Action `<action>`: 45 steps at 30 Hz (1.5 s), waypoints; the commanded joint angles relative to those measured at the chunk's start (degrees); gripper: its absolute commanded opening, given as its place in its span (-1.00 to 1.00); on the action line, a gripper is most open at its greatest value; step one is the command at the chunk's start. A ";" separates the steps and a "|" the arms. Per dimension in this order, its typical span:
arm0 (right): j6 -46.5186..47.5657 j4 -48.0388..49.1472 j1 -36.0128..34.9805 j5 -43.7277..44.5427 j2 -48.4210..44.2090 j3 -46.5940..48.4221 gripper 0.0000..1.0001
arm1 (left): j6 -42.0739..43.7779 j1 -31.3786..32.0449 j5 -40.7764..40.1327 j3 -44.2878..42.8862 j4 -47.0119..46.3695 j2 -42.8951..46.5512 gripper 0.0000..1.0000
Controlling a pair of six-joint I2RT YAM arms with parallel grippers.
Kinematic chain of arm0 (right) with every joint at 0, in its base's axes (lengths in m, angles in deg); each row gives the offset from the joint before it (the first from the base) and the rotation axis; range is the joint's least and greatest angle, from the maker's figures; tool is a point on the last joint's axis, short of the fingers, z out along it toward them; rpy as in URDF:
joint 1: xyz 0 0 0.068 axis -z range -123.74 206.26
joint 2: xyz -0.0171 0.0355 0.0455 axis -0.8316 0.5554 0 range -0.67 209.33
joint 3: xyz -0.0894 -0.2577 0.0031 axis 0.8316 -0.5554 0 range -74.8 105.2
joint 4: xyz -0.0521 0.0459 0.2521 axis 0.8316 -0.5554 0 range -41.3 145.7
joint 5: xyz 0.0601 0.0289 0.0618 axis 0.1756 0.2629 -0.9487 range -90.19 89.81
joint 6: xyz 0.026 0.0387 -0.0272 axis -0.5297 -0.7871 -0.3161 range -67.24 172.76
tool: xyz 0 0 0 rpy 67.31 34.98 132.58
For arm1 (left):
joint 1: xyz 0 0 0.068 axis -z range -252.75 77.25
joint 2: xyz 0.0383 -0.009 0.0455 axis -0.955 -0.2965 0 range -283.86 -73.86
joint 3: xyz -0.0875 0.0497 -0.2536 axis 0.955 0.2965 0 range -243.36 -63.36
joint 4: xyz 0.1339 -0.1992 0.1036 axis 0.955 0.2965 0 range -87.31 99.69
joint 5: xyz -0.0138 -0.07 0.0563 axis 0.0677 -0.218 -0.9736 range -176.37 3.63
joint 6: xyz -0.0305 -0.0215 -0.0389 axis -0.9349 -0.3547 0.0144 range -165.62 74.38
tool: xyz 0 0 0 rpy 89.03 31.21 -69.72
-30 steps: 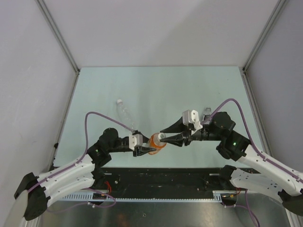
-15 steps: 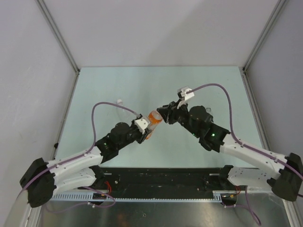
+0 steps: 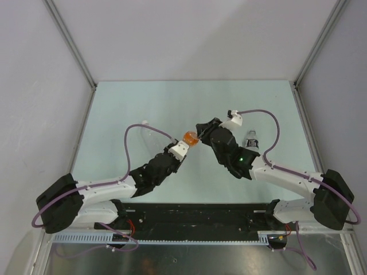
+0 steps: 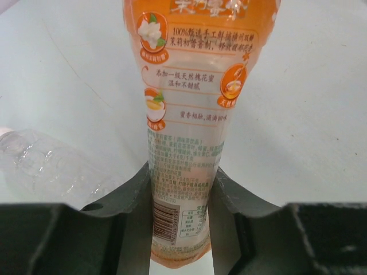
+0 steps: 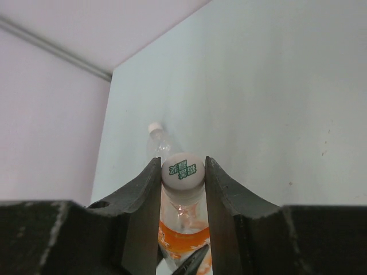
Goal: Screw on the bottle caps
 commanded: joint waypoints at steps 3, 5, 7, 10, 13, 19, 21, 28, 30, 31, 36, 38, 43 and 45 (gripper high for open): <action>-9.62 -3.95 -0.43 5.81 1.05 -0.82 -0.74 | -2.10 2.16 -9.01 -5.84 -16.31 -1.21 -1.00; -6.18 -2.30 -0.32 3.96 0.30 -0.77 -0.59 | -2.21 2.30 -7.99 -5.58 -16.35 -1.38 -1.00; 0.42 -0.13 0.26 -0.26 -1.11 -0.70 -0.30 | -2.32 2.34 -7.10 -5.06 -16.28 -1.44 -1.00; 15.29 2.84 1.82 -12.33 -4.57 -0.67 0.17 | -3.22 2.30 -5.74 -3.10 -16.18 0.31 -1.00; 28.47 2.80 4.32 -27.19 -10.31 -0.74 0.59 | -4.94 2.12 0.61 0.02 -15.89 4.53 -1.00; 48.22 -2.08 7.93 -57.59 -22.32 -0.84 0.86 | -8.35 -2.46 23.99 3.27 -13.29 11.35 -1.00; 53.83 -5.61 8.05 -62.34 -24.83 -0.85 0.87 | -7.09 -3.53 32.89 4.38 -13.14 13.10 -1.00; 69.46 -17.94 8.05 -79.44 -31.10 -0.93 0.67 | -4.63 -4.50 58.05 5.55 -13.09 15.68 -1.00; 70.57 -19.42 8.02 -79.75 -32.70 -0.93 0.63 | -3.70 -4.48 59.88 5.72 -13.09 15.90 -1.00; 70.94 -19.89 8.01 -79.56 -33.43 -0.93 0.62 | -2.98 -4.50 60.45 5.90 -13.09 15.96 -1.00; 71.82 -20.53 7.90 -80.40 -35.87 -1.08 0.60 | -1.01 -4.53 63.54 6.55 -13.11 16.26 -1.00; 71.93 -20.69 7.74 -81.14 -35.89 -1.15 0.57 | -0.40 -4.51 65.25 6.65 -13.09 16.48 -1.00; 70.24 -18.31 7.47 -85.21 -34.40 -1.19 0.25 | 0.19 -4.56 66.78 6.58 -13.00 16.67 -1.00; 69.07 -16.86 7.15 -87.24 -33.65 -1.13 0.18 | 0.26 -4.52 67.25 6.38 -12.93 16.65 -1.00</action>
